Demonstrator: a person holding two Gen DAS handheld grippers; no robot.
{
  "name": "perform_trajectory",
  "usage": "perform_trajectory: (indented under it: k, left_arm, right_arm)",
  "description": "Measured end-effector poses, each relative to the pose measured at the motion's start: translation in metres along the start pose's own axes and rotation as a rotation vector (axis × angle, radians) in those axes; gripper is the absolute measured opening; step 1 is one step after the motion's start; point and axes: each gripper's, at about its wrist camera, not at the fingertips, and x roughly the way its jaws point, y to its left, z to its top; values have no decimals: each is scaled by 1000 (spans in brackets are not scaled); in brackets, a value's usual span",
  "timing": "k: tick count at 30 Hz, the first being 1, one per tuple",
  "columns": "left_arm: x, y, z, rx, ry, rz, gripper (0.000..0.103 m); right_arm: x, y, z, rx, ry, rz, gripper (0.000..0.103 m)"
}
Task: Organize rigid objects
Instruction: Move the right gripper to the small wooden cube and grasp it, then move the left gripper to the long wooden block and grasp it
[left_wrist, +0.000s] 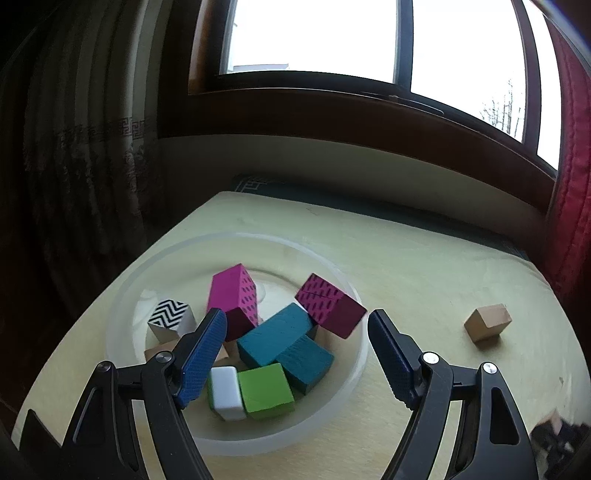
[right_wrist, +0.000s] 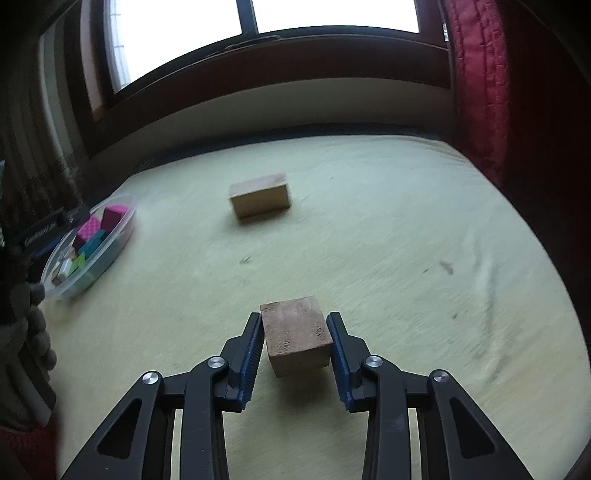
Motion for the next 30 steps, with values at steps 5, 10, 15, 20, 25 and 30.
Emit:
perform_trajectory:
  k: [5, 10, 15, 20, 25, 30]
  left_arm:
    - [1, -13, -2, 27, 21, -26, 80]
    - [-1, -34, -3, 67, 52, -79, 80]
    - [1, -63, -5, 120, 93, -137, 80]
    - [8, -101, -7, 166, 151, -222, 80]
    - [14, -141, -8, 222, 159, -262, 80]
    - [27, -168, -6, 233, 183, -293, 80]
  right_arm:
    - [-1, -21, 9, 36, -22, -51, 37]
    - [2, -41, 15, 40, -42, -104, 37]
    - [5, -58, 16, 88, -41, -92, 37]
    - [4, -62, 16, 119, -45, -69, 37]
    - [3, -59, 15, 127, -49, -58, 37]
    - [4, -61, 15, 149, -42, -62, 37]
